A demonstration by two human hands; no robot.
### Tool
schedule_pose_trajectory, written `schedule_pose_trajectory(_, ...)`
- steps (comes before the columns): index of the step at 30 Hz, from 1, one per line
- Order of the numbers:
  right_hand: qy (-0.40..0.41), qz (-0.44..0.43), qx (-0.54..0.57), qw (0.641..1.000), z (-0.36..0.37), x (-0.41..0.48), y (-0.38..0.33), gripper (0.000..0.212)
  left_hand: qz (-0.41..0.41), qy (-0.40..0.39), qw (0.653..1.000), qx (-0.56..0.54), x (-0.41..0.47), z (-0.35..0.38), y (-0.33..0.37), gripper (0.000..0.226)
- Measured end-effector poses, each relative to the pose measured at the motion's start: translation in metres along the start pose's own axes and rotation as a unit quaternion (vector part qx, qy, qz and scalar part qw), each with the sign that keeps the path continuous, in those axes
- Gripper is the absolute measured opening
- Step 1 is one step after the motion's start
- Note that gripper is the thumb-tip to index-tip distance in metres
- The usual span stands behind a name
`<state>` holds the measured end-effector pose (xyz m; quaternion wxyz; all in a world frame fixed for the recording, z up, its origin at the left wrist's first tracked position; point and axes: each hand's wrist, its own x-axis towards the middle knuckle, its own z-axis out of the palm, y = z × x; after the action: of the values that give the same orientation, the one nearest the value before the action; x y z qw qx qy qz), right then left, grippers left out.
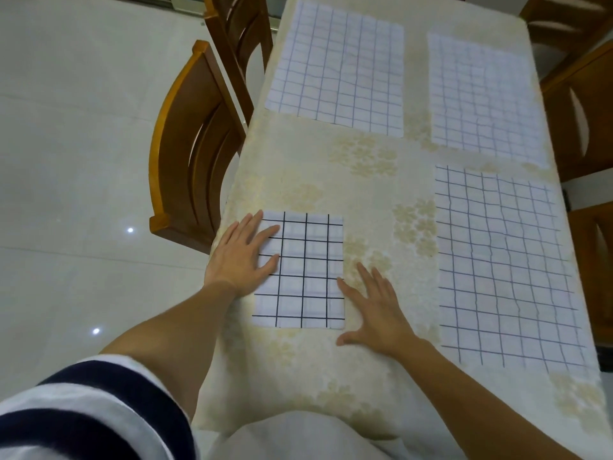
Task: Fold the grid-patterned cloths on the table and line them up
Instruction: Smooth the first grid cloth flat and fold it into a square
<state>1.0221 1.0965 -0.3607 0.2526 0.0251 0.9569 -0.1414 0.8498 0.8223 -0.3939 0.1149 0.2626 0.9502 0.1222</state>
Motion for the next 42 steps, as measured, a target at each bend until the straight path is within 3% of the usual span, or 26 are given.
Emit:
schedule_pose_trajectory(3, 0.048, 0.016, 0.113, 0.992, 0.005, -0.009, -0.006, 0.096, -0.002, 0.002, 1.000, 0.005, 0.000, 0.000, 0.000, 0.066)
schedule_pose_trajectory(7, 0.179, 0.166, 0.225, 0.943, 0.001, 0.008, -0.018, 0.066, 0.008, 0.014, 1.000, -0.015, -0.003, -0.002, 0.001, 0.067)
schedule_pose_trajectory(9, 0.143, 0.223, 0.278, 0.923, -0.004, 0.027, -0.026, 0.050, -0.014, 0.039, 0.997, -0.067, -0.003, -0.003, 0.008, 0.068)
schedule_pose_trajectory(12, 0.102, 0.215, 0.247, 0.939, -0.005, 0.041, -0.039, 0.023, -0.022, 0.073, 0.991, -0.109, 0.007, -0.010, 0.031, 0.063)
schedule_pose_trajectory(14, 0.104, 0.204, 0.245, 0.942, -0.006, 0.042, -0.043, 0.022, 0.076, 0.047, 0.993, -0.078, 0.022, -0.021, 0.056, 0.060)
schedule_pose_trajectory(17, 0.063, 0.151, 0.295, 0.941, -0.019, 0.037, -0.033, 0.020, 0.259, -0.033, 0.965, -0.013, 0.048, -0.037, 0.094, 0.058)
schedule_pose_trajectory(19, -0.007, 0.089, 0.304, 0.949, -0.026, 0.032, -0.020, 0.014, 0.326, -0.093, 0.938, 0.068, 0.062, -0.042, 0.117, 0.053)
schedule_pose_trajectory(22, -0.039, 0.054, 0.281, 0.957, -0.041, 0.022, 0.001, 0.020, 0.371, -0.167, 0.902, 0.144, 0.076, -0.047, 0.141, 0.034)
schedule_pose_trajectory(24, -0.047, 0.052, 0.282, 0.957, -0.052, 0.016, 0.013, 0.022, 0.351, -0.206, 0.905, 0.122, 0.079, -0.050, 0.144, 0.030)
schedule_pose_trajectory(28, -0.009, 0.095, 0.336, 0.937, -0.060, 0.011, 0.038, 0.013, 0.242, -0.213, 0.947, 0.013, 0.079, -0.054, 0.133, 0.027)
schedule_pose_trajectory(33, 0.038, 0.149, 0.279, 0.948, -0.057, 0.016, 0.066, 0.025, 0.112, -0.202, 0.971, -0.063, 0.080, -0.052, 0.104, 0.028)
schedule_pose_trajectory(39, 0.142, 0.176, 0.277, 0.934, -0.062, 0.019, 0.083, 0.017, 0.007, -0.196, 0.963, -0.185, 0.069, -0.031, 0.075, 0.039)
schedule_pose_trajectory(42, 0.189, 0.190, 0.227, 0.936, -0.059, 0.026, 0.079, 0.030, -0.020, -0.165, 0.967, -0.195, 0.064, -0.023, 0.077, 0.027)
